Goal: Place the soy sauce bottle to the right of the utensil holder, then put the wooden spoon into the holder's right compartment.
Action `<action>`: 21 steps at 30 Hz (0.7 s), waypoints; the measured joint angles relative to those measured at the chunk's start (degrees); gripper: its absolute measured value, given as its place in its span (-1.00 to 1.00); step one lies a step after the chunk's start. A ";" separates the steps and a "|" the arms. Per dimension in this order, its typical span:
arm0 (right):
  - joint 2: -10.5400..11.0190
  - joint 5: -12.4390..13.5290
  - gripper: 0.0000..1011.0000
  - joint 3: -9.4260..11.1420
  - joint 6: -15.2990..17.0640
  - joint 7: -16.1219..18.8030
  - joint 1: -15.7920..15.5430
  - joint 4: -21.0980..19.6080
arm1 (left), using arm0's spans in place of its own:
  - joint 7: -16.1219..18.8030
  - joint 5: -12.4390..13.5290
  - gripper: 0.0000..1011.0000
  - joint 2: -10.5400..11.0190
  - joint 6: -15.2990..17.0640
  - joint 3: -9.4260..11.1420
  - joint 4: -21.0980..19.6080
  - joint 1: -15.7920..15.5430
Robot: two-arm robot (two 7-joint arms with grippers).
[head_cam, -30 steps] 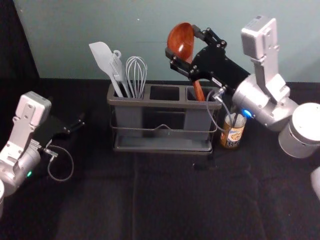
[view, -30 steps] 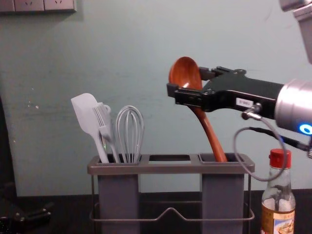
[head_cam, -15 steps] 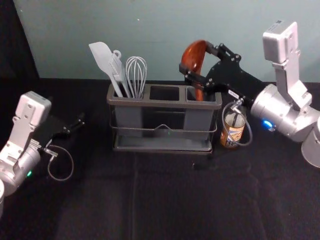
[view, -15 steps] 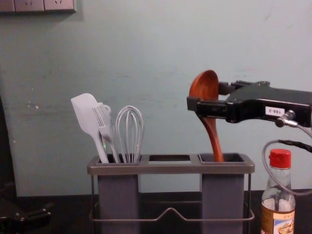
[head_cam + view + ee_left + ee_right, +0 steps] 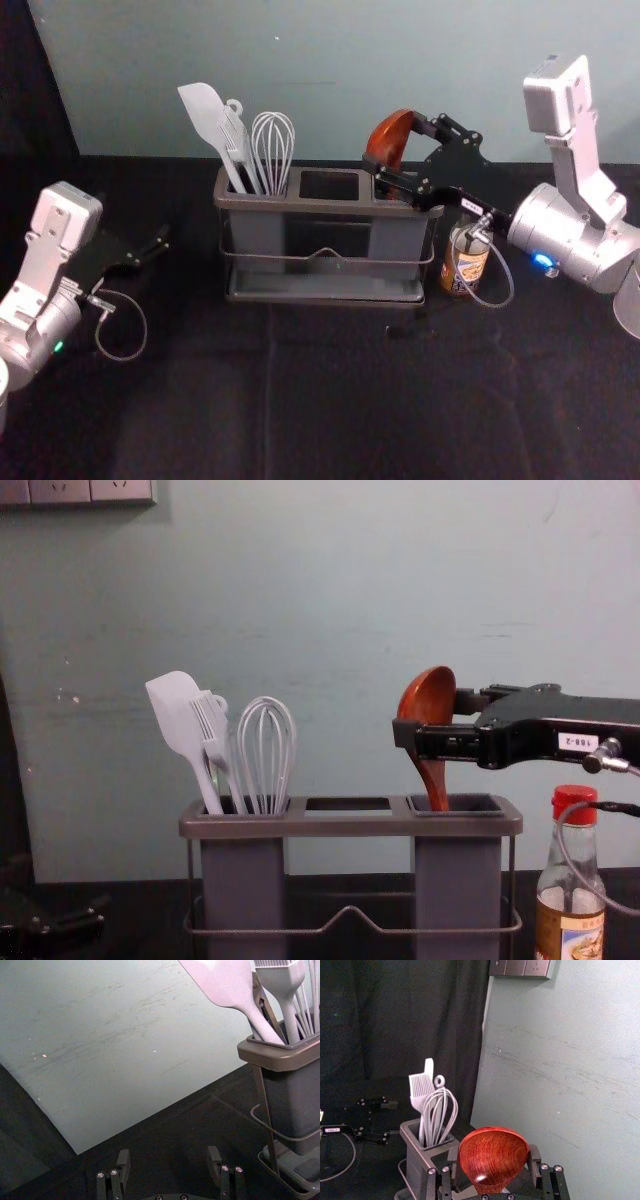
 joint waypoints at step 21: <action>0.60 0.06 0.66 -0.63 0.06 -0.90 -0.21 0.03 | 0.00 0.00 0.99 0.00 0.00 0.00 0.00 0.00</action>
